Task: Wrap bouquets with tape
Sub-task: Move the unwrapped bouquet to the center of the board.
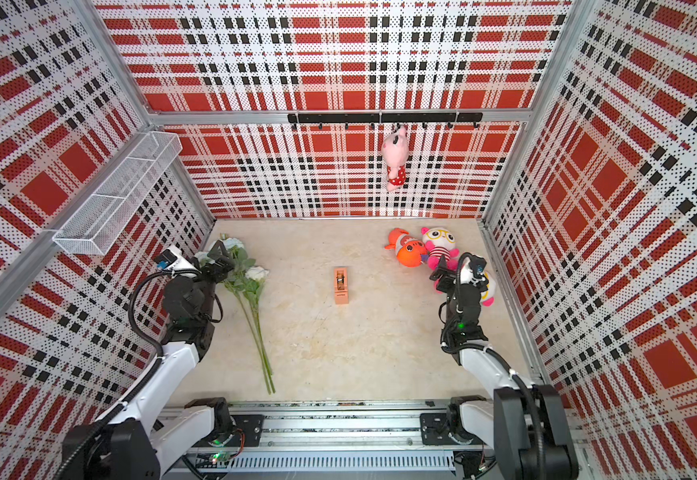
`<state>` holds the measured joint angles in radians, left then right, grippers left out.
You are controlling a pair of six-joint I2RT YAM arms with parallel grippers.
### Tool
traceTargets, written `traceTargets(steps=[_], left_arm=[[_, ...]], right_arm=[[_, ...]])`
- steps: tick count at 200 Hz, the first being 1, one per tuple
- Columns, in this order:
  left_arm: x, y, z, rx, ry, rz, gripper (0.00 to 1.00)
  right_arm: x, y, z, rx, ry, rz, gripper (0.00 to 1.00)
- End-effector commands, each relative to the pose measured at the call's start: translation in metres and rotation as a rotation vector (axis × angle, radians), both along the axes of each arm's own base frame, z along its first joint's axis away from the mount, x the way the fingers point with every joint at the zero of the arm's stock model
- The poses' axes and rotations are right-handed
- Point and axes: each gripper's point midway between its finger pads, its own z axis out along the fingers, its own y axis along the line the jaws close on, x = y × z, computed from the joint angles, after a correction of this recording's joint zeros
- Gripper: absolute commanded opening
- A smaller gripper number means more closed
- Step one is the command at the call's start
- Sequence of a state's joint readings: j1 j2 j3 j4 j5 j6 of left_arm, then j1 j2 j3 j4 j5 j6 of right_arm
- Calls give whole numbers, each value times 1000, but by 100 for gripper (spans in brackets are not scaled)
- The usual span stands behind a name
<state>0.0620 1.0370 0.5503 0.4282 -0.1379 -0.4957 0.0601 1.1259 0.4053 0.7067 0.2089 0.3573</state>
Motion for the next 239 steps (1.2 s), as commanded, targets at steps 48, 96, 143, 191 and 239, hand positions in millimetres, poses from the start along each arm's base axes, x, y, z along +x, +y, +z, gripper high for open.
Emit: traceTargets(steps=[48,96,143,191,239], left_arm=[[-31,-58,-158,-71,625,-30,98],[-44,-56,-203,-112,739,10,81],[-51,-57,-239,-123,836,23,59],[-47,-81,-262,-115,914,-49,31],[-49,-117,-267,-122,955,-148,19]], right_arm=[[5,140,-40,-20,360,562,100],[-11,151,-52,-42,402,645,100],[-15,147,-57,-60,416,631,100],[-15,143,-66,-72,451,609,100],[-19,149,-62,-48,461,648,100]])
